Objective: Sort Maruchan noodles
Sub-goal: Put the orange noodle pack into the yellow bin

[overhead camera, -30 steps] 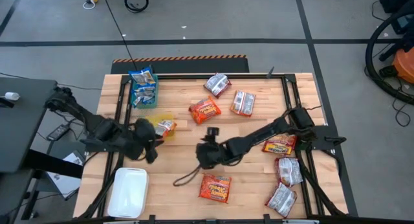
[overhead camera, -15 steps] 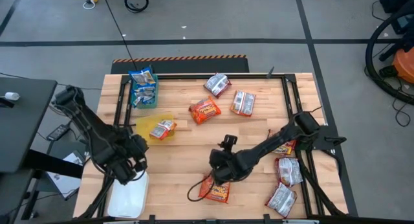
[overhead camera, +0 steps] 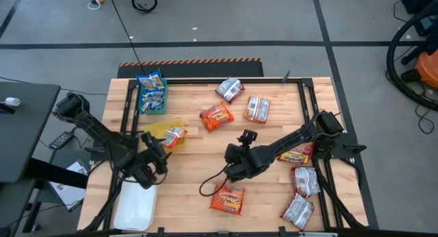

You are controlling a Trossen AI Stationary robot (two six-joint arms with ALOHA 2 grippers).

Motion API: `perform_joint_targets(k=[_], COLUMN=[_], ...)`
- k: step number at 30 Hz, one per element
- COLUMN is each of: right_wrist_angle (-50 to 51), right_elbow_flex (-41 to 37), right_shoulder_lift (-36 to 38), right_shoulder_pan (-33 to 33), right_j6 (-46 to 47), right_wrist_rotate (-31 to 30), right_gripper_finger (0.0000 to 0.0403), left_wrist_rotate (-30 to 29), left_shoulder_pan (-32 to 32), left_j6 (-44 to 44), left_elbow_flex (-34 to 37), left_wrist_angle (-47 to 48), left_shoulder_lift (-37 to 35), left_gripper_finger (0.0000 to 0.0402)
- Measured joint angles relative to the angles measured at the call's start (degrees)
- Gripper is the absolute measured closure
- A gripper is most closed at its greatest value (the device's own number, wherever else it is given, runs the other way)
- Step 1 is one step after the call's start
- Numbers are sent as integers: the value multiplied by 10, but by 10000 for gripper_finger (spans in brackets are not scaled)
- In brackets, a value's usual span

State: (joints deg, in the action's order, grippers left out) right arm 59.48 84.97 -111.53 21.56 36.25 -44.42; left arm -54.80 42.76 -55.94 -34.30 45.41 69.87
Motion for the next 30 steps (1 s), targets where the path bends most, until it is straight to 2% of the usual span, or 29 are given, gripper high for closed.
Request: perform_joint_targets(k=[3, 5, 10, 14, 21, 23, 26, 30], right_wrist_angle=[9, 10, 17, 31, 30, 27, 27, -19], right_elbow_flex=[0, 0, 0, 0, 0, 0, 12, 26], right_shoulder_lift=[0, 0, 2, 2, 2, 2, 2, 2], right_shoulder_pan=[-3, -6, -7, -7, -7, -8, -11, -26], right_j6=[-2, -2, -3, -3, -3, -4, -15, -59], right_wrist_rotate=[4, 4, 5, 7, 10, 15, 30, 53], right_gripper_finger=[142, 142, 142, 142, 142, 142, 142, 142], left_wrist_rotate=[-2, -7, 5, 23, 31, 30, 31, 2], left_shoulder_pan=[-38, -64, -122, -144, -153, -160, -178, -187], left_j6=[72, 84, 1, -18, -37, -54, -115, -291], left_elbow_flex=[10, 10, 10, 11, -7, -21, -51, -73], left_wrist_angle=[-79, -93, -80, -82, -55, -28, 44, 134], left_shoulder_lift=[0, 0, 0, 0, -2, -3, -7, -23], left_gripper_finger=[106, 109, 143, 212, 363, 387, 389, 389])
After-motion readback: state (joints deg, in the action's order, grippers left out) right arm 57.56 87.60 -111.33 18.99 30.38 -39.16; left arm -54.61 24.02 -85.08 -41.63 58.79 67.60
